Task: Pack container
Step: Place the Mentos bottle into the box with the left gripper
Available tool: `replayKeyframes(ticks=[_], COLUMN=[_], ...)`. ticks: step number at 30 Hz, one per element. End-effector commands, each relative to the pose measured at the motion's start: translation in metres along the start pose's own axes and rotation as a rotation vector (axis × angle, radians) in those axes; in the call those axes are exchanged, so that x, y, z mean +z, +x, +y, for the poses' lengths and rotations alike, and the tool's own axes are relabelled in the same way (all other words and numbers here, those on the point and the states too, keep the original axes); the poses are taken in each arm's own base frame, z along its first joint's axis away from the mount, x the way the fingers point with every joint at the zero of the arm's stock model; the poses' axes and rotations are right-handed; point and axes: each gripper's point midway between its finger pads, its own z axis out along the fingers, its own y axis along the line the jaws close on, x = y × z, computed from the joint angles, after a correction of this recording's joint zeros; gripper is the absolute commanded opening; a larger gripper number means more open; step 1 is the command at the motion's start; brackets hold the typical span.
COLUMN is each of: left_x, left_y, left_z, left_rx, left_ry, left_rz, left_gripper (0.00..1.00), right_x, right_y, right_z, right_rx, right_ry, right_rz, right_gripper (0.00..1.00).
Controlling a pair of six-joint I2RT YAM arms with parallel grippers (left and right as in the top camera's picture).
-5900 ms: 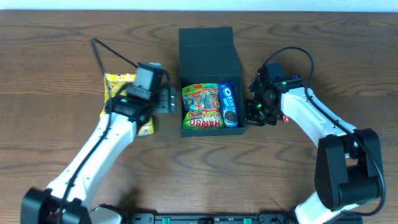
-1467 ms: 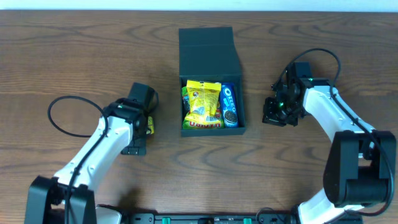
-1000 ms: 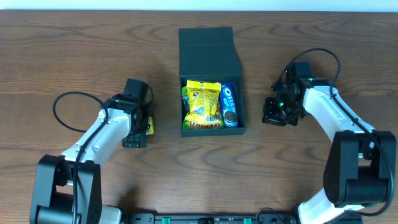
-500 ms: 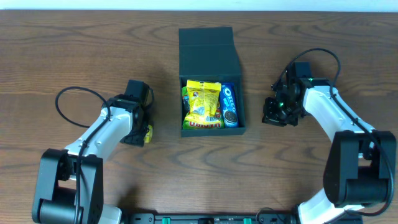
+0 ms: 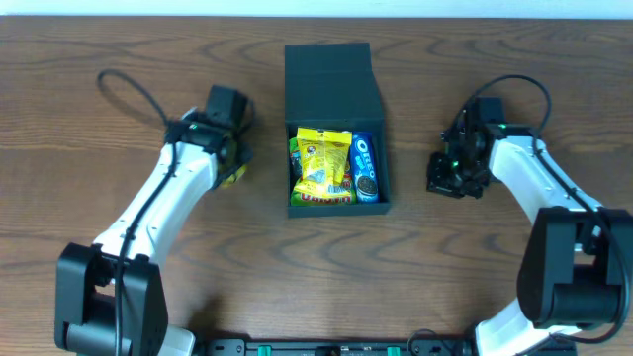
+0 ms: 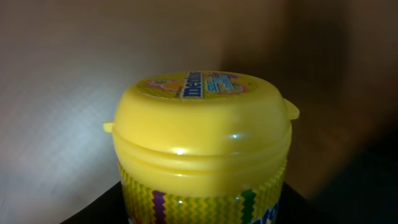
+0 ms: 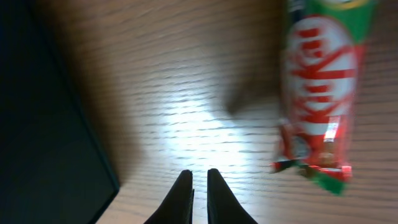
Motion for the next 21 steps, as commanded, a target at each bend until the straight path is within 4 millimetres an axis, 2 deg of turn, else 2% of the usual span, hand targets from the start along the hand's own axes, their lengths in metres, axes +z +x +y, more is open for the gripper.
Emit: replayKeyframes(ticks=[1,2,4,8,14,18,21], left_x=[-0.035,-0.049,-0.066,-0.078,-0.053,-0.032,-0.027], left_y=[-0.005,0.003,0.025,0.078,0.14,0.157,0.166], left_z=[-0.062,-0.088,-0.12,-0.152,-0.17,-0.171,-0.172], left_rx=[0.385,0.497,0.62,0.754,0.963,0.929,0.933], left_ry=[0.137,0.198,0.279,0.361,0.392,0.378,0.397], left_rz=[-0.111,-0.151,-0.189,-0.185,-0.103,-0.04,0.006], left_gripper=[0.05,0.06,0.06,0.06,0.06,0.06,0.06], right_x=[-0.009,-0.01,-0.011,-0.014,-0.014,-0.014,-0.014], right_y=[-0.007,-0.008,-0.01,-0.012,-0.013,-0.012,-0.012], right_z=[-0.014,-0.017,-0.023,-0.032,-0.035,-0.035,-0.035], right_rx=[0.017,0.029,0.047,0.074,0.085,0.085,0.086], right_ry=[0.011,0.012,0.013,0.014,0.014,0.014,0.014], right_rz=[-0.035,-0.038,-0.042,-0.049,-0.052,-0.048,-0.048], right_gripper=[0.09,0.08,0.08,0.07,0.07,0.07,0.08])
